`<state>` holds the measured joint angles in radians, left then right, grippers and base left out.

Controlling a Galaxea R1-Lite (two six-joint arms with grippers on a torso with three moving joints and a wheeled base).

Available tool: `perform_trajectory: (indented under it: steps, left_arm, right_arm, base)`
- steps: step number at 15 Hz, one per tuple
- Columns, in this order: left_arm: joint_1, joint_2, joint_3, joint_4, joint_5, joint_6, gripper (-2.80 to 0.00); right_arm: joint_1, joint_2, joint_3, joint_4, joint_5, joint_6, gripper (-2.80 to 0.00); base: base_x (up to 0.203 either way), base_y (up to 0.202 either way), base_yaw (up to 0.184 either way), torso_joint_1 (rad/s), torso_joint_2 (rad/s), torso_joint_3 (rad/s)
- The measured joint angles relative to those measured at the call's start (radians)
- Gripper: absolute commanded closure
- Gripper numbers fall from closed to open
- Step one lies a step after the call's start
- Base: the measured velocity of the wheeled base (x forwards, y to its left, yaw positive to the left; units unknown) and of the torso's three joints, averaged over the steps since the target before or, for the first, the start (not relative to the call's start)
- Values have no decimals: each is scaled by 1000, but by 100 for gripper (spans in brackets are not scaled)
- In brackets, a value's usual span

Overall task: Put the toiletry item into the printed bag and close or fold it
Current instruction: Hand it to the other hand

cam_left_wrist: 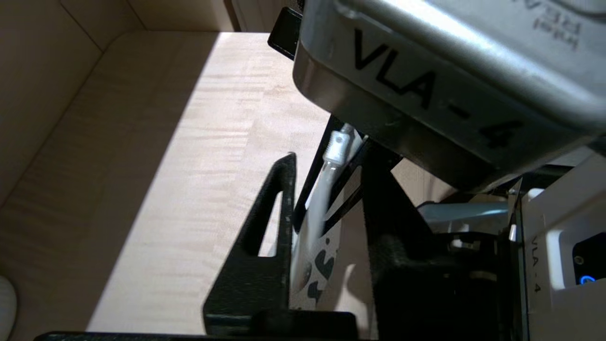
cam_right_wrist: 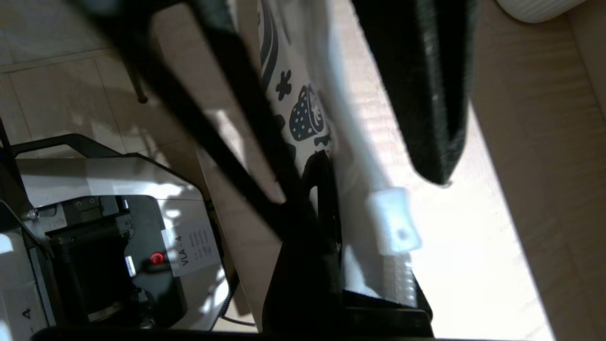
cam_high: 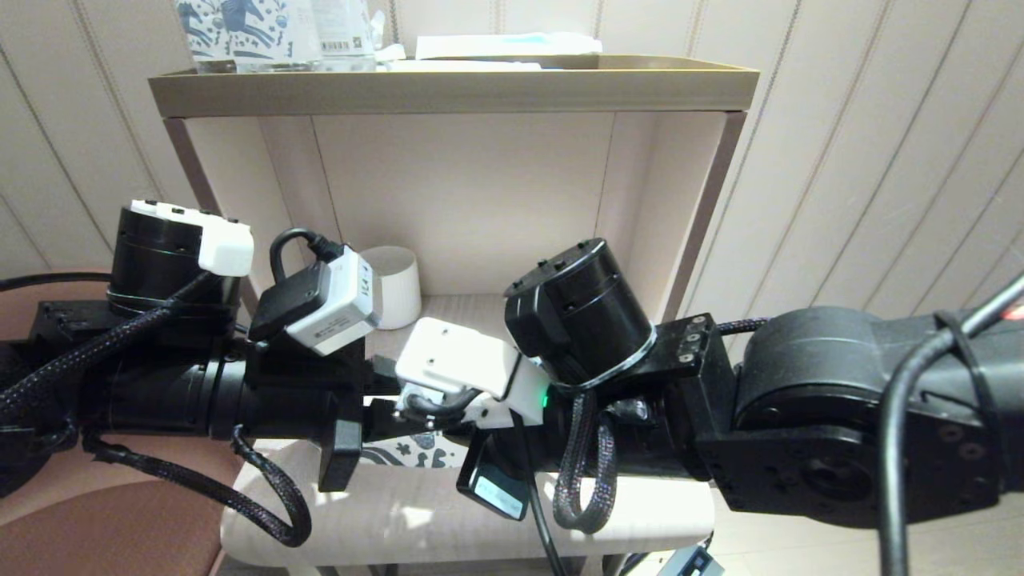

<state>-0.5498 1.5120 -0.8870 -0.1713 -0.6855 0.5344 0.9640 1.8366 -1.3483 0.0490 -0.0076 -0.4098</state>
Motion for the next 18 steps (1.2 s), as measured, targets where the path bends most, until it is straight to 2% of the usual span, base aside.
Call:
perform_trajectory:
  steps: [7,11,18]
  left_arm:
    - [-1,4,-4,2,-2,-11,-280]
    - [-8,4,-8,1,-1,-47,-280]
    - [-11,6,-12,2,-2,-51,-280]
  right_arm:
    - [1,2,-1,0,18,1,0]
    - [2,8,-6,0,20,1,0]
    - [2,11,-11,0,20,1,0]
  base:
    - [0,0,0,0,0,0]
    - [0,0,0,0,0,0]
    - [0,0,0,0,0,0]
